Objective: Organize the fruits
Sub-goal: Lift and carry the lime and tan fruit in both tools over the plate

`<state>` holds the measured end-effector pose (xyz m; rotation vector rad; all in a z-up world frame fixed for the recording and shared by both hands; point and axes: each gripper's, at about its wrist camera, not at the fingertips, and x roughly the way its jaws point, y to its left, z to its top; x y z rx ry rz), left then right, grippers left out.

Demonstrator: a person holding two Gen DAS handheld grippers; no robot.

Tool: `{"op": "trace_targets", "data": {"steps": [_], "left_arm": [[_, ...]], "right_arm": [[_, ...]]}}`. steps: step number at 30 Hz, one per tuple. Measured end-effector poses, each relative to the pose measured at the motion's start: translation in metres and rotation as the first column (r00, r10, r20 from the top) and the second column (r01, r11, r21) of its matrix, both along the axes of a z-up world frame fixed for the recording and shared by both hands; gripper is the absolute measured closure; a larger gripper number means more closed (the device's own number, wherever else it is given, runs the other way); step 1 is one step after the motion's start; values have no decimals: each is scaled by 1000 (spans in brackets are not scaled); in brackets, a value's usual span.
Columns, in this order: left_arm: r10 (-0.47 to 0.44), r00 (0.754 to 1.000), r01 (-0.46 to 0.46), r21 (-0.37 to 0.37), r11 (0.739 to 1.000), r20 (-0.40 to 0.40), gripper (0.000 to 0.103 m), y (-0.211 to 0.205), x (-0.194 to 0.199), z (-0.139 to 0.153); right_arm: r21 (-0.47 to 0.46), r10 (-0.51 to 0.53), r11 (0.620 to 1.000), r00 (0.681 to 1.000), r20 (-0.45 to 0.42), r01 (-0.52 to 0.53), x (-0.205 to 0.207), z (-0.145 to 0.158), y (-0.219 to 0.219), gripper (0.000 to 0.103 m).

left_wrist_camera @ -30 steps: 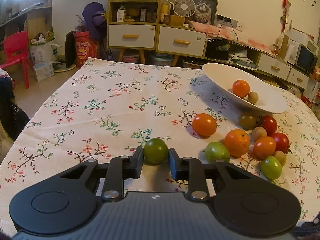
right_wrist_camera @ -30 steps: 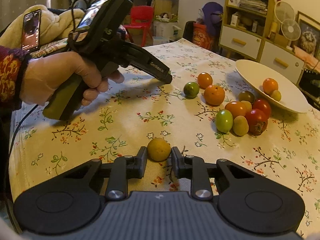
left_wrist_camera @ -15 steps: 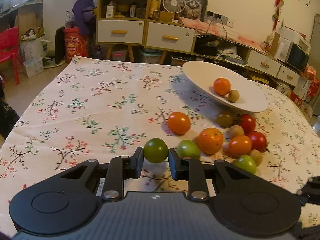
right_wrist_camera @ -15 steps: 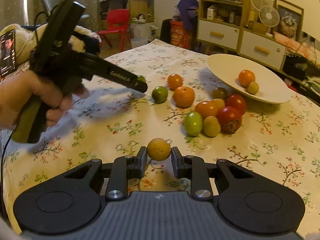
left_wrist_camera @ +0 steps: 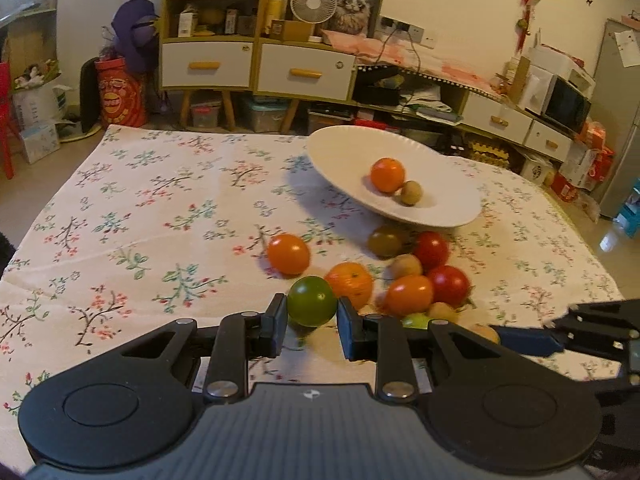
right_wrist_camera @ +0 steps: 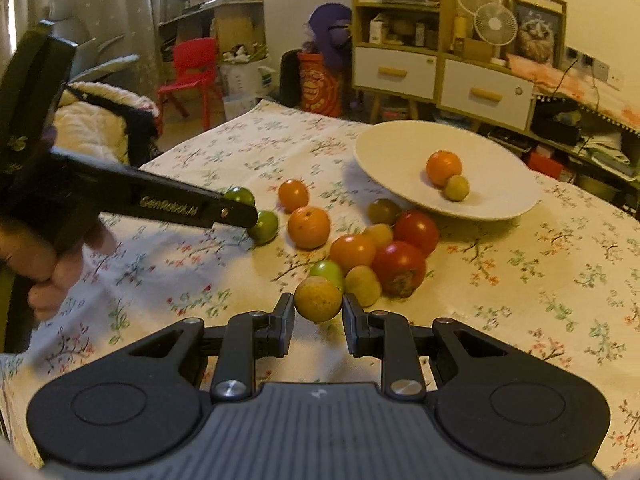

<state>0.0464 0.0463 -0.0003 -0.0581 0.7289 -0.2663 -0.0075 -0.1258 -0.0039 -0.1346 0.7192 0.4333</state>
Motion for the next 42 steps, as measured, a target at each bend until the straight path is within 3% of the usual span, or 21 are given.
{"op": "trace_targets", "data": {"steps": [14,24,32,42], "left_arm": [[-65,997,66,-24,998,48,78,-36,4,18],[-93,995,93,-13,996,36,78,-51,19,15],[-106,991,104,23,994,83,78,-69,47,26],[-103,993,96,108,990,63,78,-94,86,6]], "right_arm": [[28,-117,993,991,70,116,27,25,-27,80],[44,-173,985,978,117,169,48,35,-48,80],[92,-196,977,980,42,192,86,32,-70,80],[44,-203,978,979,13,202,124,18,-74,80]]}}
